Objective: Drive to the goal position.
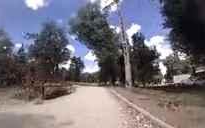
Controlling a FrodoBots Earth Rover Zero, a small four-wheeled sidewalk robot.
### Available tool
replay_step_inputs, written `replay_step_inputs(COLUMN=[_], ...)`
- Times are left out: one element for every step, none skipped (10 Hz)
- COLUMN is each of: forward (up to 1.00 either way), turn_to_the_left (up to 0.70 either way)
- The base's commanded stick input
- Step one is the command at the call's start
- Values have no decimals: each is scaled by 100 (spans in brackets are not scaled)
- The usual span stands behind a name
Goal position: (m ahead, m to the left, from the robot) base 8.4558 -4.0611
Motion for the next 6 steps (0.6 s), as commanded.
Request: replay_step_inputs(forward=[70,70,70,70,70,70], turn_to_the_left=[0,0,0,0,0,0])
